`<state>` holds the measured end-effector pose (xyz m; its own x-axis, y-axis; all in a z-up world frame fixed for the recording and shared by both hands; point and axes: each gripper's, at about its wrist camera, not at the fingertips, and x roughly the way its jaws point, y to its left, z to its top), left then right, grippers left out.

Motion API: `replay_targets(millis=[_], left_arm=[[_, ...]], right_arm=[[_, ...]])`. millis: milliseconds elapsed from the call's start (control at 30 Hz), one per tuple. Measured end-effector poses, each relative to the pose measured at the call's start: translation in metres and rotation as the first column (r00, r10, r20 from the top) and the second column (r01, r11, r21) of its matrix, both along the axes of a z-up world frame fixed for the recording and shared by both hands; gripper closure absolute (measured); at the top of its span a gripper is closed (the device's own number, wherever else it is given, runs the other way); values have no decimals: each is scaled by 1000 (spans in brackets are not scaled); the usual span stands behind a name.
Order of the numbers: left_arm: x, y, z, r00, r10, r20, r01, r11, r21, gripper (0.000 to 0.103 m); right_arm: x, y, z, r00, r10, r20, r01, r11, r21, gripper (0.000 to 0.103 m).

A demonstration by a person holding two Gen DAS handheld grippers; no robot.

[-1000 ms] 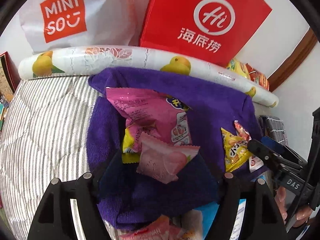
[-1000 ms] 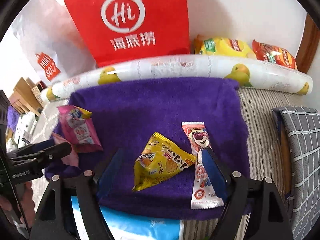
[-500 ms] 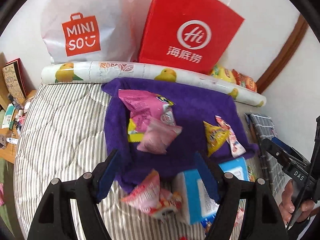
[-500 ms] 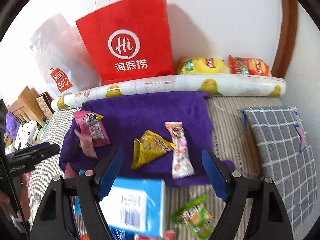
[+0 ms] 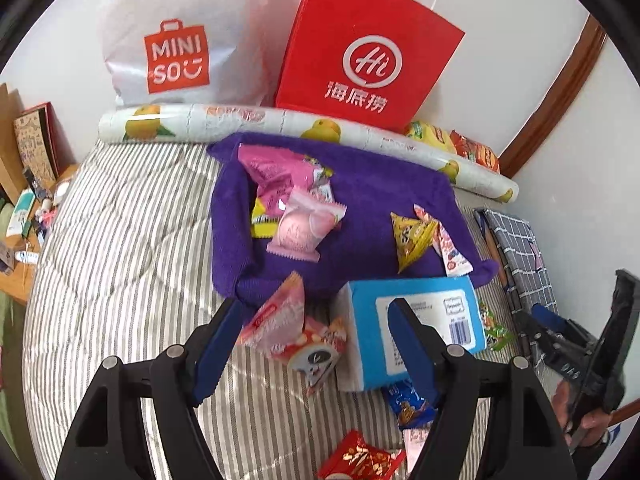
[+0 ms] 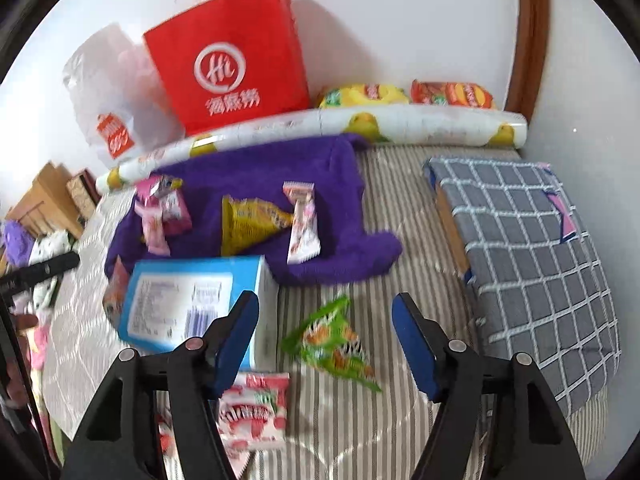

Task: Organize snacks
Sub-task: 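Lower the right tool and grasp the green chip bag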

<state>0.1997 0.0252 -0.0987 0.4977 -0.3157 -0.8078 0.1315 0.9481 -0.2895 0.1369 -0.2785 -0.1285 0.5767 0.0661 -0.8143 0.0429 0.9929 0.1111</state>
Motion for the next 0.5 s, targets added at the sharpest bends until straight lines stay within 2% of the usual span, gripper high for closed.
replay_targets(millis=[67, 167, 367, 500], left_arm=[[-5, 2, -3, 1000, -8, 7, 8, 1000, -9, 32], [-12, 4, -9, 1000, -8, 15, 8, 1000, 15, 32], [-23, 9, -24, 1000, -14, -13, 14, 1000, 12, 32], [-30, 11, -31, 1000, -14, -25, 15, 999, 30, 32]], right_arm=[[-4, 4, -12, 1000, 23, -2, -23, 1000, -13, 34], [-8, 8, -35, 999, 39, -30, -40, 998, -50, 34], [-3, 3, -64, 998, 35, -52, -36, 999, -31, 34], [-1, 5, -74, 997, 55, -48, -56, 998, -17, 41]])
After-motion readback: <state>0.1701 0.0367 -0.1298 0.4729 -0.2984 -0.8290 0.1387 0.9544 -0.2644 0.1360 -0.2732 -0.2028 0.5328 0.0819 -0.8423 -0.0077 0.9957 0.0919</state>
